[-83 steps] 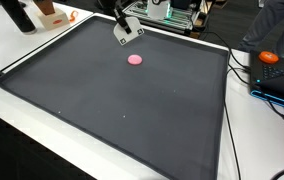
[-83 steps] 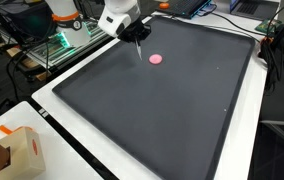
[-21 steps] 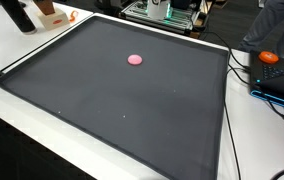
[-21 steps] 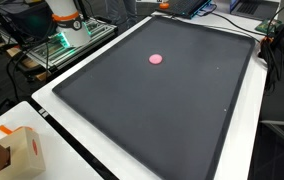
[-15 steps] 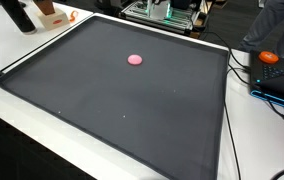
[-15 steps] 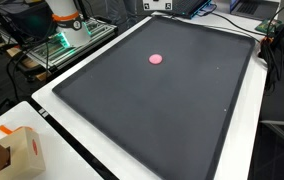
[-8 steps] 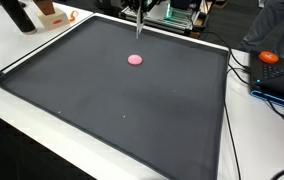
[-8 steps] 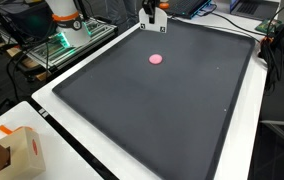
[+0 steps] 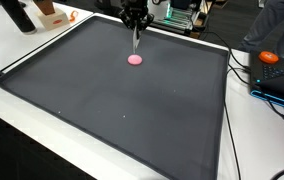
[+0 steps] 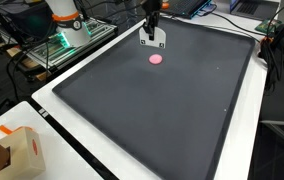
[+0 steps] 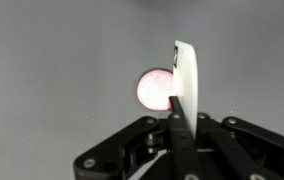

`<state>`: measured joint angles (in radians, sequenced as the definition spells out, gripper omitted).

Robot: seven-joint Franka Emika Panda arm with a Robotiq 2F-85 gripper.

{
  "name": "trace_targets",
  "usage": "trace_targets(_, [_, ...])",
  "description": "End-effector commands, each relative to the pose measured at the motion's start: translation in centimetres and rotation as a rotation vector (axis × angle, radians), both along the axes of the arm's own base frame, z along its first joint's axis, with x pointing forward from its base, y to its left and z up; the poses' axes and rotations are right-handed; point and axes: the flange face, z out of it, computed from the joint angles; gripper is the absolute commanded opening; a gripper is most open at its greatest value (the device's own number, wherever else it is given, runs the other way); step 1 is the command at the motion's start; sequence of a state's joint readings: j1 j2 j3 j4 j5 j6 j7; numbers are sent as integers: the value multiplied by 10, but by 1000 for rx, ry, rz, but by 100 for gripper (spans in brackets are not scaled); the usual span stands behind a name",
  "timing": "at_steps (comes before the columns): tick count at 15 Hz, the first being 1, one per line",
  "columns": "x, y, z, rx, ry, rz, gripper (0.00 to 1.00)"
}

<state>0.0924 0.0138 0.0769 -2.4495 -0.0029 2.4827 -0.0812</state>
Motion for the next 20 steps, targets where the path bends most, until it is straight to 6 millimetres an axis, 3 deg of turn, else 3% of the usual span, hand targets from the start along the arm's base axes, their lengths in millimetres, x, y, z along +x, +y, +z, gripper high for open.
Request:
trace_targets(1, [-1,-10,-23,-5,-27,15,1])
trace_targets(9, [2,-17,-52,-22,-2,12,1])
trace_targets(20, [18,-9,-67,-36,-26,49,1])
